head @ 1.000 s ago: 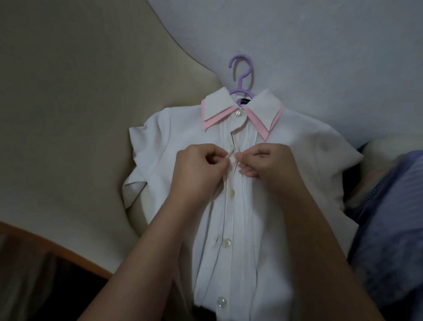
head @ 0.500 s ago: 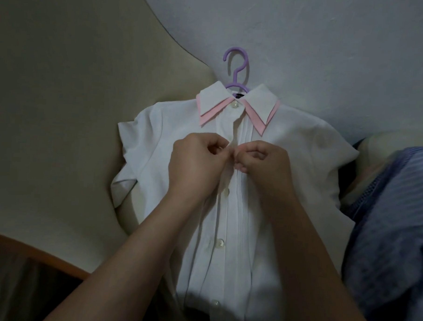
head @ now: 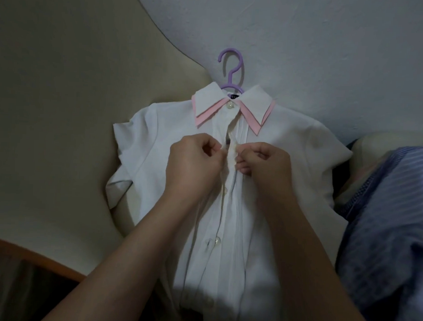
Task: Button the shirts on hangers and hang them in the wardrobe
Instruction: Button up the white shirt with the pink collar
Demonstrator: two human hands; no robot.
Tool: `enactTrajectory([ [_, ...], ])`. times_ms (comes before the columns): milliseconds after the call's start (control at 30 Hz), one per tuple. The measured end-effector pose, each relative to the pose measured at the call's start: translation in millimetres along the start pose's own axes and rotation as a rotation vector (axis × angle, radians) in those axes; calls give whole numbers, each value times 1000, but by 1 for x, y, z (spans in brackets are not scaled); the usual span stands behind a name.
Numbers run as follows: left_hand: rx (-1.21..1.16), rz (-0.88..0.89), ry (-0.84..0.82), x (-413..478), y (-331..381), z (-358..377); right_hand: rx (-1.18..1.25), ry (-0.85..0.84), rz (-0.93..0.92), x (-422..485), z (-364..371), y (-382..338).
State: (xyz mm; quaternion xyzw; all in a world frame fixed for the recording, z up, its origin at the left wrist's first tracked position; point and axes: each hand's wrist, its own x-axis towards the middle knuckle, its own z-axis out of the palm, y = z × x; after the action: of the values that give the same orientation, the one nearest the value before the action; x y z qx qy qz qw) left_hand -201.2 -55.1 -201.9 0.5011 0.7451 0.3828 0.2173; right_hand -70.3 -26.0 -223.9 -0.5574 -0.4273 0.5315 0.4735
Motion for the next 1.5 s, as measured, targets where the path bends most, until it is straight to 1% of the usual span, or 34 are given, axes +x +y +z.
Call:
enactTrajectory([
  [133, -3, -21, -42, 0, 0, 4, 55, -33, 2, -2, -1, -2],
  [367, -14, -6, -31, -2, 5, 8, -13, -51, -18, 2, 0, 2],
  [467, 0, -18, 13, -2, 7, 6, -52, -37, -24, 3, 1, 5],
  [567, 97, 8, 81, -2, 10, 3, -135, -19, -37, 4, 3, 11],
  [633, 140, 34, 90, -4, 12, 5, -156, -23, -49, 4, 3, 11],
  [733, 161, 25, 41, -5, 13, 9, -123, -58, -53, 4, -1, 9],
  [867, 89, -19, -9, 1, 11, 7, -42, -114, -16, 7, -4, 8],
  [1033, 76, 1, -49, 0, 10, 7, 30, -145, 14, 9, -9, 7],
  [1167, -23, -39, -88, 3, 7, 4, 16, -153, 18, 11, -10, 6],
  [1400, -360, -240, -158, 7, 3, 0, 60, -120, 53, 10, -10, 3],
  [1500, -448, -274, -155, 5, 3, 3, 49, -105, 51, 9, -10, 3],
])
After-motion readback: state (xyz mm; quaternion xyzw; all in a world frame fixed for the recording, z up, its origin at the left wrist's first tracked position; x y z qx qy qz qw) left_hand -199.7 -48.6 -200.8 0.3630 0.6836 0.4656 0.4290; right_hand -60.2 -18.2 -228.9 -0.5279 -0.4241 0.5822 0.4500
